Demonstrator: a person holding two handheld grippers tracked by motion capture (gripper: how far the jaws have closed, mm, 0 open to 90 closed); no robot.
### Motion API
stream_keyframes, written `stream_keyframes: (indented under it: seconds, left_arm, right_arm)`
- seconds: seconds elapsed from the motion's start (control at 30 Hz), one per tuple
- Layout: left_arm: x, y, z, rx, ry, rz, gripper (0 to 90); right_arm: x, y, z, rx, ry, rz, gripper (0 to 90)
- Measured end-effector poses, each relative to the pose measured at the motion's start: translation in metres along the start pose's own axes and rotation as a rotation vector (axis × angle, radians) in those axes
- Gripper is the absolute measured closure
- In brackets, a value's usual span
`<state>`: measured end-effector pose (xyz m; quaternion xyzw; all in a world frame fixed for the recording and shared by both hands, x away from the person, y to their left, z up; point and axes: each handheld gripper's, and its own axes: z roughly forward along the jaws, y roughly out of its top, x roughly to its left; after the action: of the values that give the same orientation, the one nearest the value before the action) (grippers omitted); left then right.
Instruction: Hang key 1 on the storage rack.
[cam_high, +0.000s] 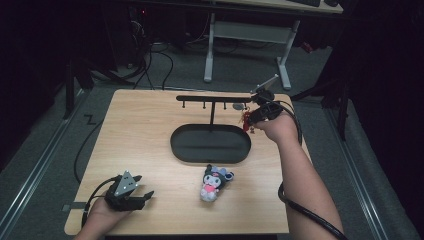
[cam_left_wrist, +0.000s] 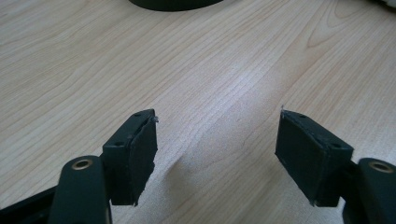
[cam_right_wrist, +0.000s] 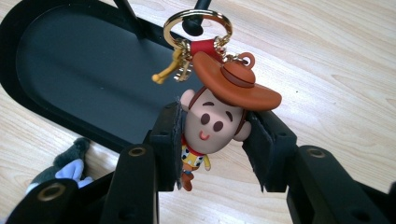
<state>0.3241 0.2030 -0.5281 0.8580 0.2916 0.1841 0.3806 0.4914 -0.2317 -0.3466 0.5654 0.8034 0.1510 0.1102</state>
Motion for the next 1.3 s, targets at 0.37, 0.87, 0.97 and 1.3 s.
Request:
stream_keyframes:
  seconds: [0.37, 0.87, 0.97, 1.3]
  left_arm:
    - [0.001, -0.002, 0.001, 0.012, -0.003, -0.003, 29.6]
    - [0.0, -0.001, 0.002, 0.008, -0.006, -0.001, 29.7]
    - [-0.001, 0.0, 0.002, 0.005, -0.005, 0.004, 29.7]
    - [-0.006, 0.003, 0.005, 0.005, -0.008, 0.017, 29.7]
  right_arm:
    - [-0.002, 0.007, 0.024, -0.006, 0.031, 0.059, 44.3]
    - [-0.001, -0.007, 0.02, -0.044, 0.037, 0.083, 38.4]
    - [0.003, -0.017, 0.018, -0.048, 0.044, 0.094, 38.2]
    - [0.012, -0.07, 0.019, -0.085, 0.052, 0.077, 36.6]
